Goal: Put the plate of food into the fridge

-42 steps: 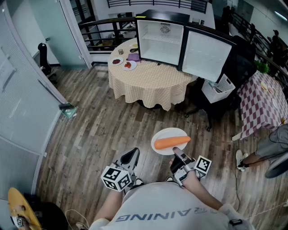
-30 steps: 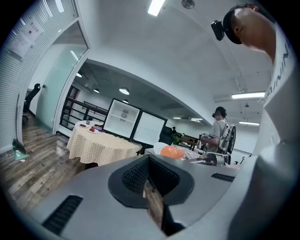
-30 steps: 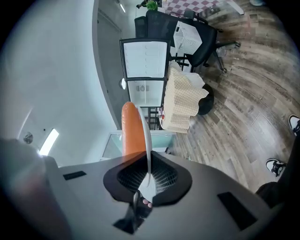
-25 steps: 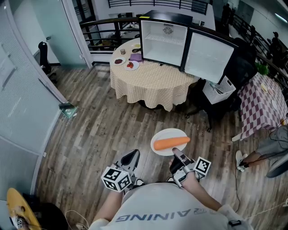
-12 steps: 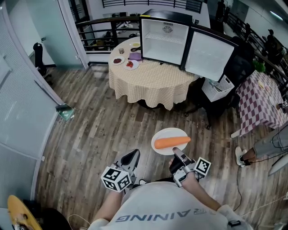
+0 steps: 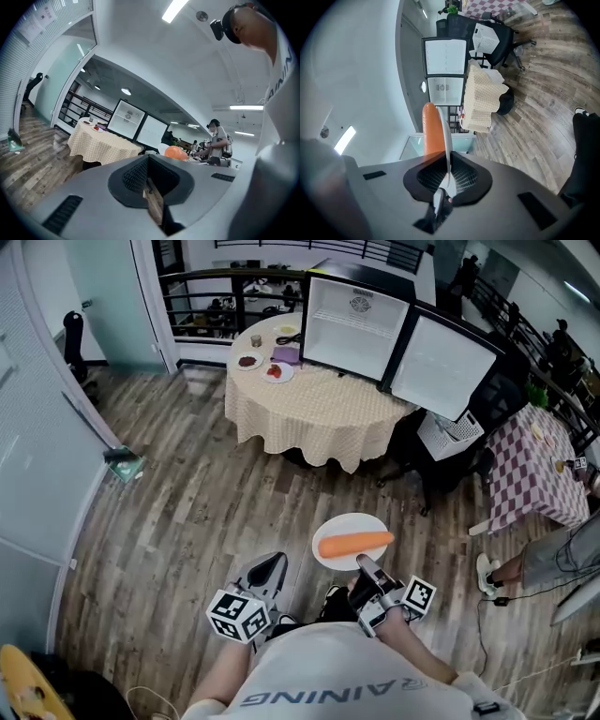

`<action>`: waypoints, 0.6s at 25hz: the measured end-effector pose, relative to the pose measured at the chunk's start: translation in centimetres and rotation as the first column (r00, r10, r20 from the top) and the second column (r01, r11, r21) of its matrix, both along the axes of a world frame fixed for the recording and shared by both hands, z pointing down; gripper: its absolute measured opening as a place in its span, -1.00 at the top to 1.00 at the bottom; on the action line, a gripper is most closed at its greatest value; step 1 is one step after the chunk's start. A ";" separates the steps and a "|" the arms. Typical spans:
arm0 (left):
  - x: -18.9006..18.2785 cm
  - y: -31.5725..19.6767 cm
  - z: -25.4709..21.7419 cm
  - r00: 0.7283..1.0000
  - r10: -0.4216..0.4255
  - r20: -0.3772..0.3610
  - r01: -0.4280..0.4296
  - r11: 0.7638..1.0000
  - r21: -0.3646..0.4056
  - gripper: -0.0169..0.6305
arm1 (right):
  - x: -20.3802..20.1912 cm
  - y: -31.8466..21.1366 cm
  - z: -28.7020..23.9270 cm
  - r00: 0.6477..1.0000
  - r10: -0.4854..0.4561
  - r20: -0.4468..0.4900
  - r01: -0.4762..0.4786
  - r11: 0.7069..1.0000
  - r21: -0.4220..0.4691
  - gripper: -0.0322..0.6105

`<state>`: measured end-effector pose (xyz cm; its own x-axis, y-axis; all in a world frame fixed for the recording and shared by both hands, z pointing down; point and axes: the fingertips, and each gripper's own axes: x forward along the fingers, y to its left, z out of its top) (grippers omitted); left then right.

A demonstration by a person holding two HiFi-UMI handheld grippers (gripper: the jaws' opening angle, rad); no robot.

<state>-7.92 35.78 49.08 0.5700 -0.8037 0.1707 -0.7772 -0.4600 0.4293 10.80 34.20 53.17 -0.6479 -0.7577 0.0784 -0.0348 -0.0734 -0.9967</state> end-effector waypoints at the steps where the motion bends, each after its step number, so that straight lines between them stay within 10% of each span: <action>1: -0.2 -0.2 0.2 1.000 -0.005 -0.004 0.005 1.000 -0.003 0.93 | -0.3 -0.2 0.1 1.000 -0.006 0.003 0.006 1.000 0.004 0.79; 15: 0.0 -10.0 0.4 0.999 -0.025 0.037 0.026 0.999 -0.026 0.93 | -0.7 -10.9 0.7 0.998 -0.040 0.049 0.039 0.999 0.009 0.79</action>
<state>-7.90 25.77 49.46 0.5419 -0.8130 0.2129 -0.8043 -0.4283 0.4119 10.10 23.28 53.85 -0.6803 -0.7319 0.0396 0.0117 -0.0648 -0.9978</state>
